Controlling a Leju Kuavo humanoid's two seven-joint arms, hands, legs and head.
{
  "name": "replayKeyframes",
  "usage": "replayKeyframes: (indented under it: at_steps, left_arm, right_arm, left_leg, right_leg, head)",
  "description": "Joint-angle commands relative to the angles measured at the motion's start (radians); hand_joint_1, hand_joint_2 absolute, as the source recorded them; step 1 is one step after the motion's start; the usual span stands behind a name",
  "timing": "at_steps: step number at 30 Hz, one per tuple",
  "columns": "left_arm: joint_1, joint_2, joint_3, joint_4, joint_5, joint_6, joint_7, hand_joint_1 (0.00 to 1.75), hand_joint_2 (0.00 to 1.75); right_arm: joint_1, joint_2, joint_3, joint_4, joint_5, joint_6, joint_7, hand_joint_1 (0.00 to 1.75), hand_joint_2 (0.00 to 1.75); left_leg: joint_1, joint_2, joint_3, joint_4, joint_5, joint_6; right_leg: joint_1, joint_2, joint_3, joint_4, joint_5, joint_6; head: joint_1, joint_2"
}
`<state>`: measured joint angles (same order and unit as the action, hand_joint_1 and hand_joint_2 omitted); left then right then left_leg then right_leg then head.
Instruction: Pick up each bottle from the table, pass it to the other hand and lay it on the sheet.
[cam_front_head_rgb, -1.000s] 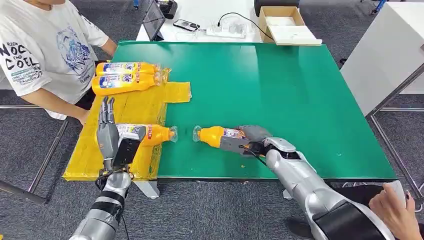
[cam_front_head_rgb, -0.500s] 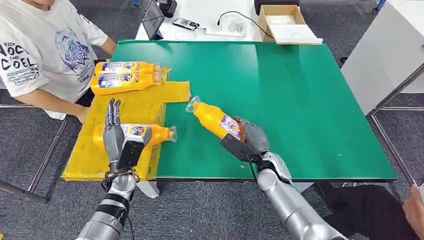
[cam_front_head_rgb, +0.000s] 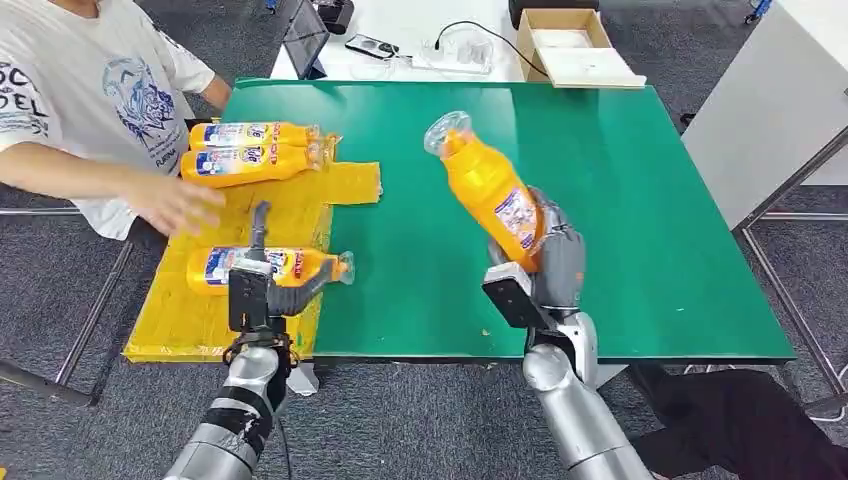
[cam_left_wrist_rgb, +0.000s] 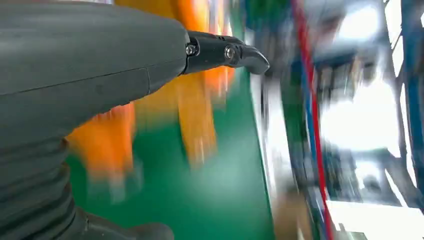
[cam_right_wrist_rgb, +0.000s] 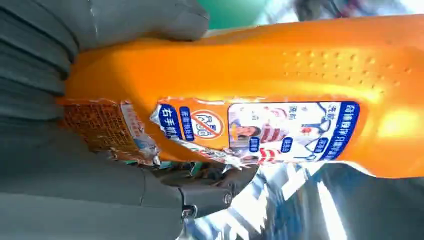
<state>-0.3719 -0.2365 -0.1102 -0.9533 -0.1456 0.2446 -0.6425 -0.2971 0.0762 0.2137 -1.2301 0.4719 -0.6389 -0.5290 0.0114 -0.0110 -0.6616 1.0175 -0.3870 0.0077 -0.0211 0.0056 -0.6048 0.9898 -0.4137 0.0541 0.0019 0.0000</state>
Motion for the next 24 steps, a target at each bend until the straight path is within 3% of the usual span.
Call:
replayKeyframes:
  at_steps: [1,4,13,21,24]
  left_arm:
    - [-0.009,-0.011,-0.119,-0.062,0.236,-0.405,0.117,0.00,1.75]
    - [-0.002,0.010,-0.155,-0.084,0.293,-0.511,0.136,0.00,1.75]
    - [-0.006,0.010,-0.177,-0.058,0.456,-0.707,0.166,0.00,1.75]
    - [-0.022,0.003,-0.206,-0.032,0.468,-0.736,0.168,0.00,1.75]
    - [-0.044,-0.003,-0.229,0.003,0.470,-0.747,0.169,0.00,1.75]
  right_arm:
    - [0.038,0.037,-0.113,-0.051,0.004,-0.005,-0.113,1.75,1.75]
    - [0.038,0.041,-0.105,-0.005,0.002,0.010,-0.166,1.75,1.75]
    - [0.040,0.040,-0.007,0.040,-0.091,0.080,-0.169,1.75,1.75]
    - [-0.029,0.077,0.052,0.171,-0.083,0.118,-0.169,1.75,1.75]
    - [-0.081,0.096,0.144,0.289,0.002,0.142,-0.169,1.75,1.75]
  left_leg:
    - [0.000,0.000,0.003,0.001,-0.002,0.000]
    - [0.001,0.002,0.005,0.000,-0.003,0.000]
    - [0.000,0.003,0.005,-0.001,-0.002,0.000]
    - [0.000,0.004,0.003,0.000,-0.002,0.000]
    - [0.001,0.004,0.005,0.000,-0.002,0.000]
  right_leg:
    - [0.001,-0.001,0.003,0.000,-0.001,-0.002]
    - [0.002,-0.001,0.005,-0.001,-0.002,-0.003]
    - [0.001,0.001,0.005,-0.001,-0.001,-0.003]
    - [0.001,0.002,0.002,-0.001,0.000,-0.002]
    - [0.002,0.002,0.004,-0.001,-0.001,-0.003]
  head:
    - [0.000,0.000]
    - [0.000,0.000]
    - [0.000,0.000]
    - [0.000,0.000]
    - [0.000,0.000]
